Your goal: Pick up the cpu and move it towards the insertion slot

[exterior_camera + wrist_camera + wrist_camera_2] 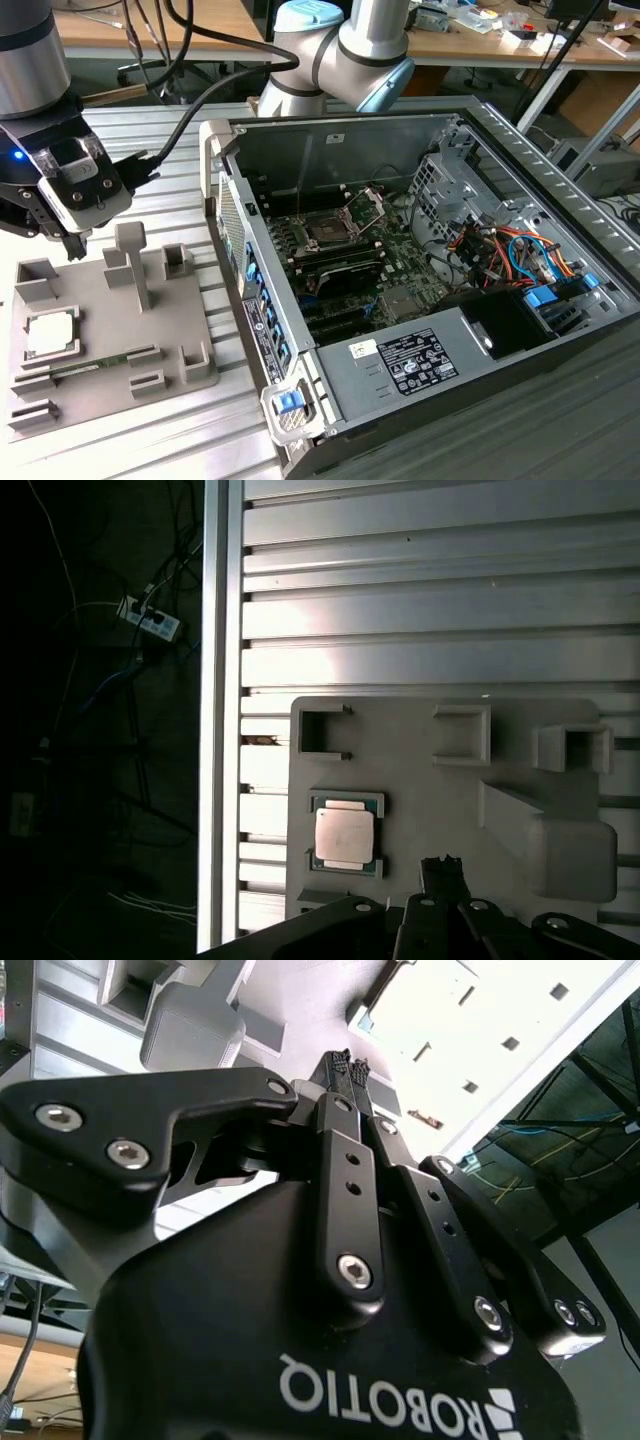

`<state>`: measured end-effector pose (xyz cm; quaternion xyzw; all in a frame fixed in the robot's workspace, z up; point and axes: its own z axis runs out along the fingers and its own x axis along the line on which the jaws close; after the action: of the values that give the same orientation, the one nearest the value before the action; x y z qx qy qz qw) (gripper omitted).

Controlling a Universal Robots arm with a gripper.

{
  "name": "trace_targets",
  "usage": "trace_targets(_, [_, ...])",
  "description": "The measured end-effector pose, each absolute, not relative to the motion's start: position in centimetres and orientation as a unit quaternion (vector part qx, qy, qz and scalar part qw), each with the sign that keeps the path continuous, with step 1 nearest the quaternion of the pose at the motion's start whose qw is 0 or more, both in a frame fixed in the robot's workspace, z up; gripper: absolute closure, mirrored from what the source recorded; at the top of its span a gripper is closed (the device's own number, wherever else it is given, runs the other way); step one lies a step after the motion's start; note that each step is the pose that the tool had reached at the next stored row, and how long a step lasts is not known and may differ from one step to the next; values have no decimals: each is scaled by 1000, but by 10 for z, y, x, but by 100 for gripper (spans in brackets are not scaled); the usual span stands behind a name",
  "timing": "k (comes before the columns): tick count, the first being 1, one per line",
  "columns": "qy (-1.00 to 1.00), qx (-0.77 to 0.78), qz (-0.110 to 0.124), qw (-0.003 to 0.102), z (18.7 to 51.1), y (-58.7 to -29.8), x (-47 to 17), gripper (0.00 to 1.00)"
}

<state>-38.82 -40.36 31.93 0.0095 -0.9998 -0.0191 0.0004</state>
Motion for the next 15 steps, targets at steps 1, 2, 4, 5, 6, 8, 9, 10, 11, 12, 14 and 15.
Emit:
trace_targets(1, [-1000,10,-19,0,319,-404,-388,89])
trace_targets(2, [-1000,10,-19,0,318,-404,-388,89])
trace_targets(4, [-1000,10,-19,0,317,-404,-388,89])
trace_targets(5, [-1000,10,-19,0,317,-404,-388,89])
trace_targets(6, [-1000,10,-19,0,316,-404,-388,89])
trace_targets(8, [-1000,10,-19,0,315,-404,-388,89])
trace_targets(9, [-1000,10,-19,0,315,-404,-388,89])
trace_targets(10, [-1000,10,-19,0,314,-404,-388,89])
trace_targets(11, [-1000,10,-19,0,314,-404,-388,89])
trace_targets(12, [-1000,10,-19,0,314,-404,-388,89])
trace_targets(14, [-1000,10,-19,0,313,-404,-388,89])
trace_targets(15, [-1000,10,-19,0,312,-404,-388,89])
